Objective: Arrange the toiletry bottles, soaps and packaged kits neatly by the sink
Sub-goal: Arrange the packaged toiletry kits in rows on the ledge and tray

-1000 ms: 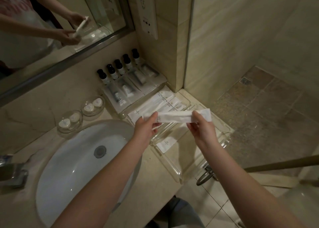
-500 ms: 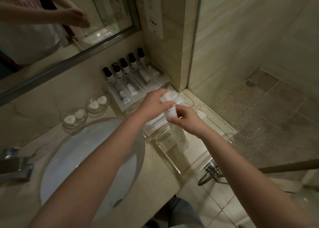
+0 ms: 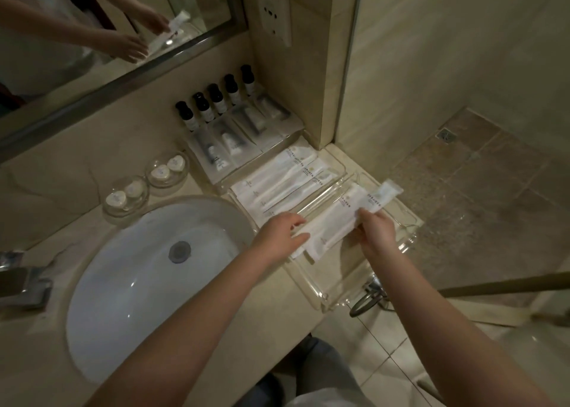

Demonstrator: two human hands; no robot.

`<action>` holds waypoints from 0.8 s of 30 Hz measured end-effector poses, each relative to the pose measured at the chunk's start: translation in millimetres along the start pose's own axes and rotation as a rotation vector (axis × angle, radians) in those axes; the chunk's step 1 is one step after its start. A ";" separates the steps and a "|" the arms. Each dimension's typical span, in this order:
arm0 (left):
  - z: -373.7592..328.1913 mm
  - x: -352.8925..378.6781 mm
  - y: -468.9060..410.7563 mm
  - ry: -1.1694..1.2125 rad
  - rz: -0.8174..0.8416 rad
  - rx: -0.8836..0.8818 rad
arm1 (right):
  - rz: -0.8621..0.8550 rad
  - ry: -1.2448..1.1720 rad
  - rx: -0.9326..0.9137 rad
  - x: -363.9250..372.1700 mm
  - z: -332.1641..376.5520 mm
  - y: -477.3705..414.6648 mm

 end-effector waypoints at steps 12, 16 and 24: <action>-1.7 56.4 9.6 -0.420 0.083 0.092 | -0.063 1.387 -0.328 -3.7 17.9 -8.6; -7.0 55.2 8.5 -0.473 0.031 0.152 | 0.053 1.463 -0.815 -9.7 34.9 -7.3; -8.6 62.0 8.9 -0.546 0.130 0.146 | 0.223 1.700 -0.829 -2.4 13.5 -7.6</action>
Point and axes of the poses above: each hand's wrist, its own y-axis away from the middle knuckle, its own x-axis out of the palm, z = x × y, the point moved 5 cm from there along -y, towards the middle knuckle, and after that the axes turned 3 degrees about -y, right-handed, at the moved point
